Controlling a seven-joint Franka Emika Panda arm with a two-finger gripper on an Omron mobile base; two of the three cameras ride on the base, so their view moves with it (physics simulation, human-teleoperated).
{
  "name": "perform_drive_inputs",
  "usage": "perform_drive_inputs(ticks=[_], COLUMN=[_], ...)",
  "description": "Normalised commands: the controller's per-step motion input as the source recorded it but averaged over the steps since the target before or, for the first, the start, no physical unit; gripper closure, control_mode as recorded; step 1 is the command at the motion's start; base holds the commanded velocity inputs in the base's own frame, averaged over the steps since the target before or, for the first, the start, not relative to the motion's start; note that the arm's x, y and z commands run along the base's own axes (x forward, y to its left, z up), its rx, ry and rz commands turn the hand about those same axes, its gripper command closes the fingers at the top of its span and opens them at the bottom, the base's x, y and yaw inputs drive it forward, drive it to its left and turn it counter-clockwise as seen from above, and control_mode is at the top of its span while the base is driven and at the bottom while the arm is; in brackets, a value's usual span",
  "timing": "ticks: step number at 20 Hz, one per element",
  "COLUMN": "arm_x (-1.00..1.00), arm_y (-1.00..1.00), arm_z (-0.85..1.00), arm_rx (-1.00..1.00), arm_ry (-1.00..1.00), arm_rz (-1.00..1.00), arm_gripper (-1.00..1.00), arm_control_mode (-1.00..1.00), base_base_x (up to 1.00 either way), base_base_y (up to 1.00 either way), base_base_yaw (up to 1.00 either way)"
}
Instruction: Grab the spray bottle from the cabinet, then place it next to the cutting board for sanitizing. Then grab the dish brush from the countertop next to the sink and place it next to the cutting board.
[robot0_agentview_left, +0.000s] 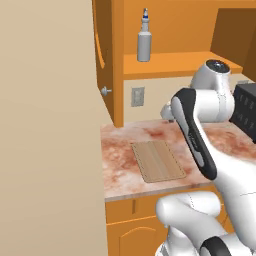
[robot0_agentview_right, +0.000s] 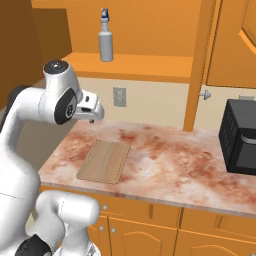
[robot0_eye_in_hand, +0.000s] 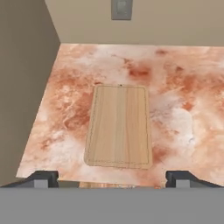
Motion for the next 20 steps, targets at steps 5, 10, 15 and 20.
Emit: perform_drive_inputs(ticks=[5, 10, 15, 20], arm_x=[-0.51, -0.37, -0.28, -0.04], arm_y=[0.00, 0.00, 0.00, 0.00], arm_z=[0.90, 0.96, 0.92, 0.77], arm_rx=[0.00, 0.00, 0.00, 0.01], arm_ry=[-0.51, -0.52, -0.51, -0.37], arm_rz=[0.00, 0.00, 0.00, 0.00], arm_gripper=[-1.00, -1.00, -1.00, -1.00], arm_control_mode=[-1.00, -1.00, -1.00, -1.00], base_base_x=[0.00, 0.00, 0.00, 0.00], base_base_y=[0.00, 0.00, 0.00, 0.00], base_base_yaw=[0.00, 0.00, 0.00, 0.00])
